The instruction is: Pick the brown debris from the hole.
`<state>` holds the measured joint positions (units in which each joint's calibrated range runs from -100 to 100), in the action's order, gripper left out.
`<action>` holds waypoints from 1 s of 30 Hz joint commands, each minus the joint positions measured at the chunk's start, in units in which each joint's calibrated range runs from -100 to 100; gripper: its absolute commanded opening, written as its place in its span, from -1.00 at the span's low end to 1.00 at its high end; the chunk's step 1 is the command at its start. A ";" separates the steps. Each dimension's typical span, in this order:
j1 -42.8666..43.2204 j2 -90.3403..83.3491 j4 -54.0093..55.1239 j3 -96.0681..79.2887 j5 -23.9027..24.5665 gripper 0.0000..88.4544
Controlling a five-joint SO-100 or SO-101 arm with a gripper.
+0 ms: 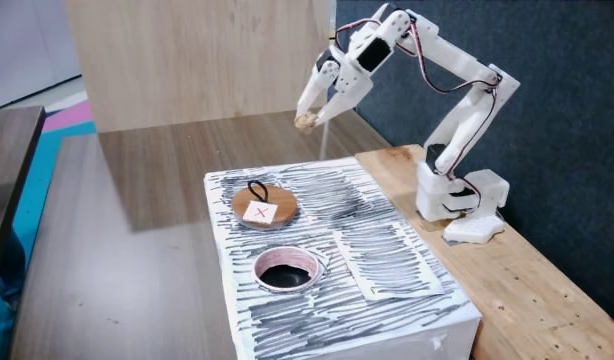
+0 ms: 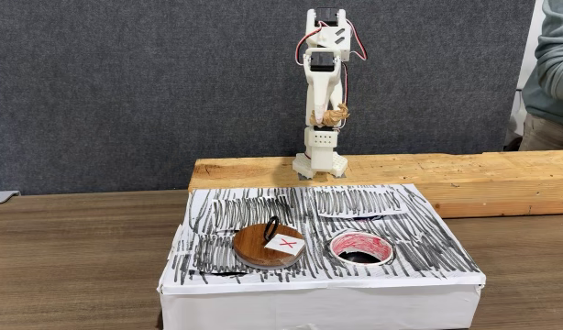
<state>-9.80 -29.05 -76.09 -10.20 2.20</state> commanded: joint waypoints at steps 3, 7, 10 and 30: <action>-1.24 -1.36 -0.18 -1.82 1.69 -0.64; -4.09 -1.44 -0.10 -4.77 1.69 -0.46; -6.06 -1.36 -0.10 -6.20 1.17 -0.43; -6.80 -1.52 -0.01 -6.92 1.07 -0.42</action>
<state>-16.45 -29.13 -76.09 -17.39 3.65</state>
